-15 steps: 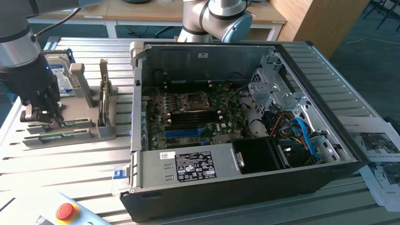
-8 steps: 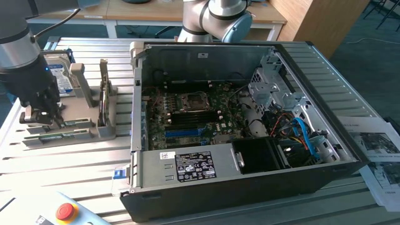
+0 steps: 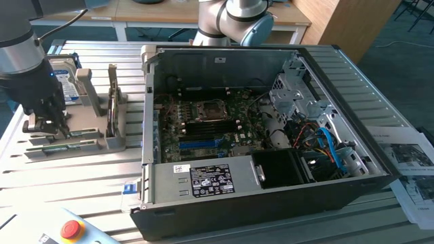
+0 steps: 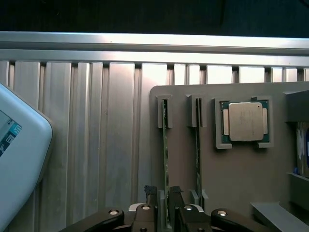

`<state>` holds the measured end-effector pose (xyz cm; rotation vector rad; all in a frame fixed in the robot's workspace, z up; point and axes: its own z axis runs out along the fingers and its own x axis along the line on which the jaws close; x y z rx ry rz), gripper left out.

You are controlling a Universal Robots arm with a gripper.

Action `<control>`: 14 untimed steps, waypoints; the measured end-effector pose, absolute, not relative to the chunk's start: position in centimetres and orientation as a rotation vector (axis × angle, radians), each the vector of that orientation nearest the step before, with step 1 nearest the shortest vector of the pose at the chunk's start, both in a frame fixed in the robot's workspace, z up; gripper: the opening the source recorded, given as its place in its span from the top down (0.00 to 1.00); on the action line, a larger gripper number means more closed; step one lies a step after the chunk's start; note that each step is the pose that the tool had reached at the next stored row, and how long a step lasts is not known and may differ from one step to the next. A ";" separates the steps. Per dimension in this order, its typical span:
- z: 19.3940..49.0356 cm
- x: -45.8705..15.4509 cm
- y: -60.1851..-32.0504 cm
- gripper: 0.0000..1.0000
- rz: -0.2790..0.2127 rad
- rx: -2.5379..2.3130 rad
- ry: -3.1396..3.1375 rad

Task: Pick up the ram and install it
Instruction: 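Pick up the ram and move it above insertion slot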

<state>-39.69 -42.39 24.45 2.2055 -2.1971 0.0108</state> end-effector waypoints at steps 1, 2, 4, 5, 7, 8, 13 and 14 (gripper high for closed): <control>24.5 -39.7 -42.4 0.75 0.011 2.206 -2.197; 24.4 -39.7 -42.4 0.75 0.011 2.205 -2.197; 24.2 -39.7 -42.4 0.75 0.011 2.205 -2.197; 24.0 -39.7 -42.4 0.75 0.011 2.205 -2.197; 23.7 -39.7 -42.4 0.75 0.011 2.205 -2.197; 23.5 -39.7 -42.4 0.75 0.011 2.205 -2.197; 23.0 -39.7 -42.4 0.75 0.011 2.205 -2.197; 23.0 -39.7 -42.4 0.75 0.011 2.205 -2.197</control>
